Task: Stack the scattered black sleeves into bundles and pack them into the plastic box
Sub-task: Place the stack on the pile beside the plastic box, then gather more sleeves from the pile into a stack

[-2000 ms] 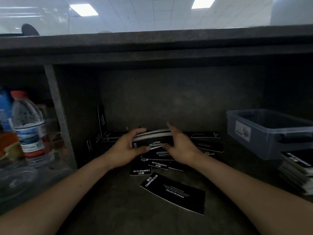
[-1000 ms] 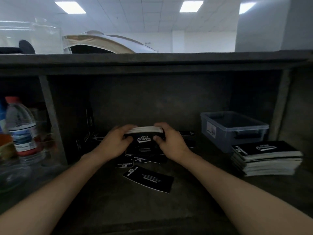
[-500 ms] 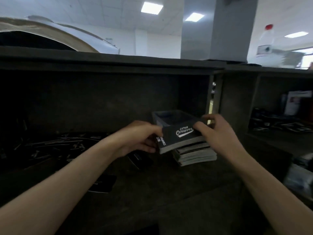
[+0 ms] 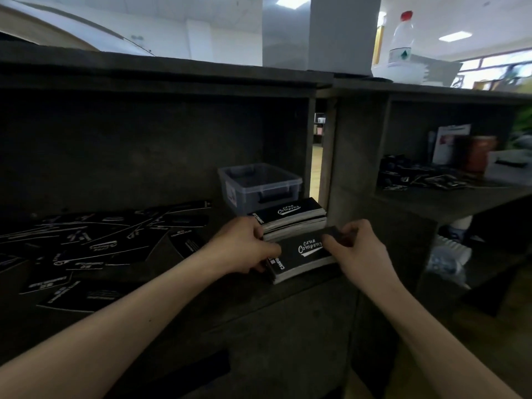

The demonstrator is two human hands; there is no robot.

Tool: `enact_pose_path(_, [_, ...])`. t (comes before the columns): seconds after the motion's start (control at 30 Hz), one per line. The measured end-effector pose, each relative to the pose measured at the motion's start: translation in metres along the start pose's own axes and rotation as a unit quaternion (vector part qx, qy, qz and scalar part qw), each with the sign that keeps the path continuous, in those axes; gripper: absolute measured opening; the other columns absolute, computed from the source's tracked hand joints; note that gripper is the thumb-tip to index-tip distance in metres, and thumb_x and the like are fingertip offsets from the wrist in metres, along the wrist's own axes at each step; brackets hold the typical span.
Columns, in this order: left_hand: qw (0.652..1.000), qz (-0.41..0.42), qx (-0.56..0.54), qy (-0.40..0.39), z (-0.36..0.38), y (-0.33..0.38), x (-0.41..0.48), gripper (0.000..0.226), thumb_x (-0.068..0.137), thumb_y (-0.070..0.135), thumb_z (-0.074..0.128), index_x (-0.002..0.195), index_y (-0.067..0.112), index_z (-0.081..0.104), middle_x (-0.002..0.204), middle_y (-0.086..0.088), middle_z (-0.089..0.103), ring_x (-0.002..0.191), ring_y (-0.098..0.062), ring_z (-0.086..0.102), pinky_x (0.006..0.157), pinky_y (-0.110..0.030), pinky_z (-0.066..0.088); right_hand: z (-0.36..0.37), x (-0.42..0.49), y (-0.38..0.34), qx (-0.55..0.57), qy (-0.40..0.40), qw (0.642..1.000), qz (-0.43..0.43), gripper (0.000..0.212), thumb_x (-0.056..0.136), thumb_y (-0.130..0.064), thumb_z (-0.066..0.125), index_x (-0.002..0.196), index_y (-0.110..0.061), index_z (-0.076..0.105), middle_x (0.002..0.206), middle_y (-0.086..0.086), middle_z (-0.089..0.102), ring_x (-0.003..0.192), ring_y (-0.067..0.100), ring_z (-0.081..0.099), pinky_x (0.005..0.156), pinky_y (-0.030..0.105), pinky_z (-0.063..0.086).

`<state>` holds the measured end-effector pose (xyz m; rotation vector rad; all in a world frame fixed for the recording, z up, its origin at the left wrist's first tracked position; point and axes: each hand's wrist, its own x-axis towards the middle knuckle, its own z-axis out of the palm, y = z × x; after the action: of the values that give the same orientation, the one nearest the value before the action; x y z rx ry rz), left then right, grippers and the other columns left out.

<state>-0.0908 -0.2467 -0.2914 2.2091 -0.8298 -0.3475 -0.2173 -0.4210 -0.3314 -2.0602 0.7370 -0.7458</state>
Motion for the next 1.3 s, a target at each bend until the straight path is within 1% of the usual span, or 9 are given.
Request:
enact_pose_path(0.13, [0.991,0.047,0.096,0.075,0.004,-0.002,-0.001,0.029,0.075,0.038,0.080,0.080,0.026,0.054,0.083,0.005,0.068,0.074,-0.013,0.069,0.061,-0.032,0.053,0.006,0.002,0.003,-0.031,0.029,0.999,-0.023,0.042,0.086,-0.048,0.068,0.112,-0.024,0.045,0.093,-0.008,0.060,0.081,0.010,0.064,0.074,0.037,0.058])
enact_pose_path(0.27, [0.979,0.087,0.149,0.113,0.003,-0.007,-0.002,0.031,0.077,0.041,0.080,0.078,0.027,0.052,0.079,0.009,0.062,0.071,-0.008,0.058,0.056,-0.027,0.042,0.011,0.001,0.003,-0.120,0.067,0.989,-0.054,0.043,0.083,-0.054,0.067,0.106,-0.028,0.041,0.092,-0.010,0.055,0.077,0.005,0.056,0.061,0.027,0.048])
enact_pose_path(0.37, [0.973,0.115,0.154,0.129,0.001,-0.016,-0.007,0.034,0.079,0.046,0.078,0.076,0.027,0.050,0.078,0.008,0.059,0.069,-0.006,0.054,0.054,-0.025,0.037,0.016,0.000,0.002,-0.197,0.119,0.969,-0.094,0.044,0.081,-0.053,0.070,0.102,-0.031,0.038,0.097,-0.009,0.046,0.080,0.006,0.052,0.062,0.023,0.042])
enact_pose_path(0.5, [0.958,0.134,0.181,0.179,-0.028,-0.041,-0.016,0.030,0.085,0.049,0.071,0.074,0.028,0.053,0.072,0.009,0.060,0.066,-0.005,0.056,0.054,-0.026,0.039,0.030,-0.010,-0.013,-0.200,0.150,0.942,-0.225,0.027,0.084,-0.039,0.067,0.098,-0.031,0.046,0.100,-0.010,0.047,0.089,0.006,0.049,0.076,0.025,0.038])
enact_pose_path(0.63, [0.932,0.143,0.246,0.223,-0.082,-0.090,-0.030,0.024,0.086,0.047,0.069,0.077,0.031,0.054,0.075,0.013,0.058,0.068,-0.001,0.056,0.058,-0.030,0.046,0.065,-0.021,-0.047,-0.251,0.165,0.895,-0.329,0.021,0.085,-0.039,0.058,0.102,-0.028,0.054,0.109,-0.004,0.054,0.105,0.016,0.050,0.090,0.034,0.036])
enact_pose_path(0.77, [0.946,0.156,0.211,0.192,-0.115,-0.140,-0.061,0.018,0.085,0.053,0.067,0.088,0.036,0.060,0.089,0.017,0.062,0.081,0.000,0.063,0.071,-0.032,0.056,0.097,-0.024,-0.059,-0.242,0.126,0.895,-0.354,0.020,0.088,-0.042,0.061,0.100,-0.026,0.063,0.112,-0.001,0.059,0.109,0.018,0.052,0.100,0.040,0.040])
enact_pose_path(0.9, [0.952,0.218,0.196,0.091,-0.099,-0.144,-0.080,0.038,0.084,0.060,0.067,0.116,0.039,0.064,0.114,0.024,0.057,0.105,0.002,0.061,0.091,-0.024,0.052,0.095,-0.026,-0.041,-0.219,0.150,0.892,-0.366,0.023,0.091,-0.042,0.062,0.094,-0.022,0.073,0.109,-0.001,0.062,0.107,0.018,0.054,0.097,0.042,0.043])
enact_pose_path(1.07, [0.953,0.239,0.175,0.066,-0.045,-0.095,-0.049,0.067,0.070,0.070,0.072,0.129,0.043,0.054,0.119,0.026,0.051,0.100,0.006,0.058,0.085,-0.024,0.054,0.089,-0.017,-0.031,-0.201,0.154,0.897,-0.362,0.020,0.089,-0.039,0.068,0.091,-0.021,0.077,0.102,-0.003,0.063,0.100,0.016,0.056,0.086,0.036,0.046])
enact_pose_path(1.3, [0.958,0.229,0.129,0.118,-0.013,-0.069,-0.032,0.047,0.071,0.055,0.081,0.111,0.038,0.062,0.104,0.021,0.056,0.088,0.004,0.059,0.076,-0.025,0.056,0.073,0.003,-0.036,-0.143,0.095,0.919,-0.356,0.015,0.087,-0.038,0.069,0.091,-0.025,0.074,0.095,-0.011,0.060,0.089,0.002,0.052,0.076,0.018,0.041])
